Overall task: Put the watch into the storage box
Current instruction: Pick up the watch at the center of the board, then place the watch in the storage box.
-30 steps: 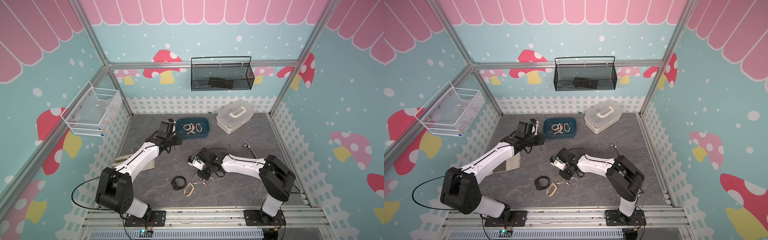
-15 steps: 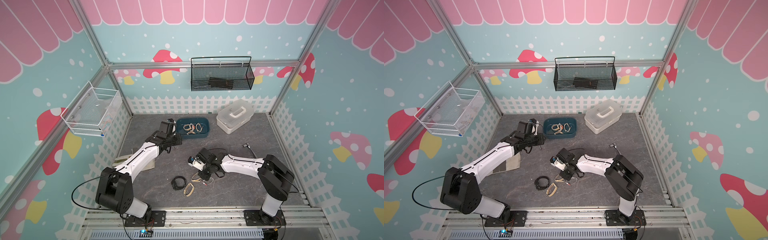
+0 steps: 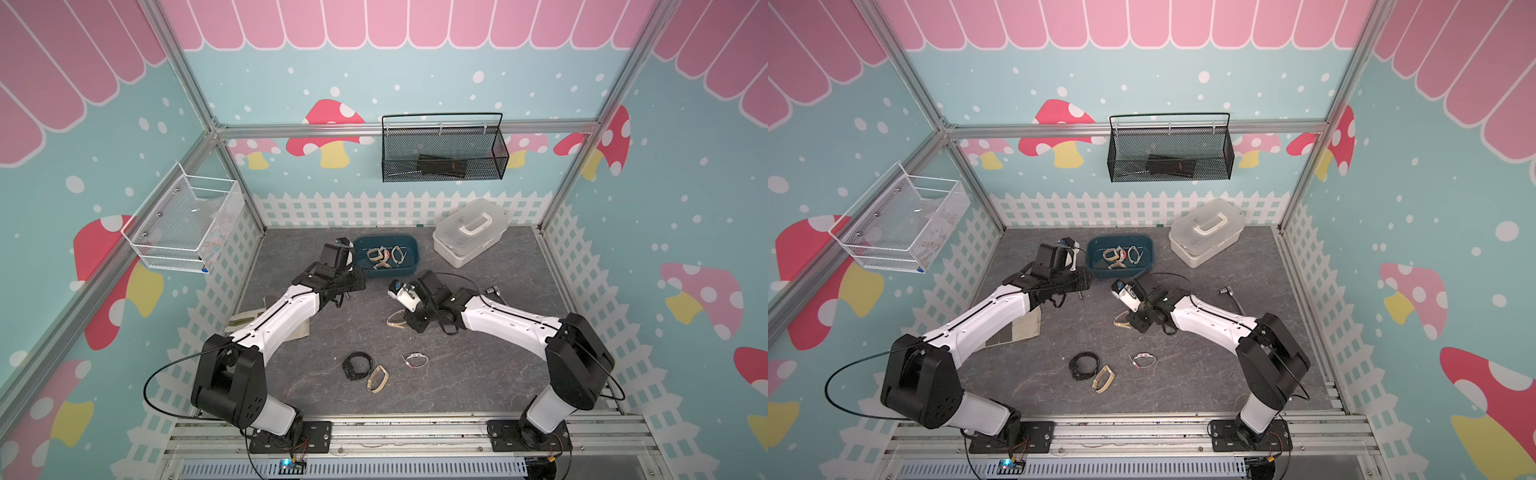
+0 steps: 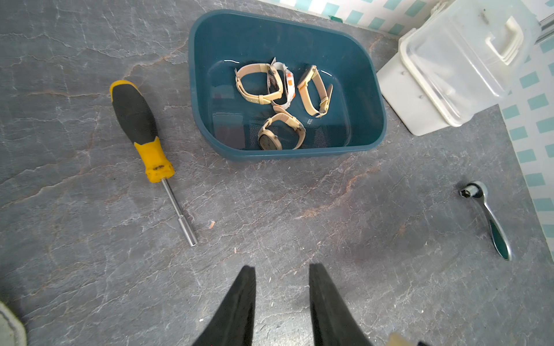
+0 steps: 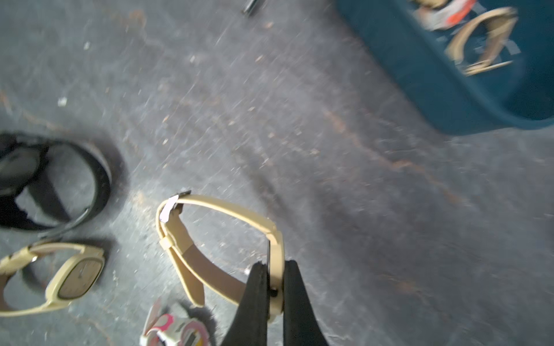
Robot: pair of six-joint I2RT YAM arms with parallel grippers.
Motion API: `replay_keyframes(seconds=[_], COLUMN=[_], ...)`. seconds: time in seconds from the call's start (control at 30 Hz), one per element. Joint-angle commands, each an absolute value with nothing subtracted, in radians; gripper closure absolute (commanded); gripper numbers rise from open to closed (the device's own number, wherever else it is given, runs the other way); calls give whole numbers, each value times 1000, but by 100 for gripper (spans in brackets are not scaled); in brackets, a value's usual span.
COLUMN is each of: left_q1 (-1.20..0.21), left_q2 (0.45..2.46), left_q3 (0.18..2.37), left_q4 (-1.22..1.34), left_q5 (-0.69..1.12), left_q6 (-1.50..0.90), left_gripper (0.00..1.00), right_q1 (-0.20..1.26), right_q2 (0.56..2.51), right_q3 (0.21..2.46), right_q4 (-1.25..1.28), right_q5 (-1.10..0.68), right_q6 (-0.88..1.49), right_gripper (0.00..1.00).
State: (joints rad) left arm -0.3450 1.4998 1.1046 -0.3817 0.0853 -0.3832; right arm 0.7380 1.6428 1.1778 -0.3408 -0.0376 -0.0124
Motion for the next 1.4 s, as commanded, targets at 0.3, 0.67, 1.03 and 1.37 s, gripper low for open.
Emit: replay_keyframes(seconds=[0.3, 0.67, 1.03, 1.37], left_q1=[-351, -357, -360, -364], left_q2=[1462, 1447, 1433, 1433], left_q3=[1092, 1086, 1086, 1085], left_q4=[-357, -347, -350, -351], left_q5=[67, 72, 64, 59], left_q6=[-382, -379, -368, -363], left_gripper=[66, 66, 66, 66], right_q1=[546, 535, 535, 534], right_q2=[1929, 2395, 2590, 2618], right_q3=[1615, 2256, 2499, 2499], right_q4=[-279, -485, -586, -588], right_q5=[-5, -4, -15, -11], right_q6=[88, 75, 74, 66], right_gripper=[100, 100, 100, 92])
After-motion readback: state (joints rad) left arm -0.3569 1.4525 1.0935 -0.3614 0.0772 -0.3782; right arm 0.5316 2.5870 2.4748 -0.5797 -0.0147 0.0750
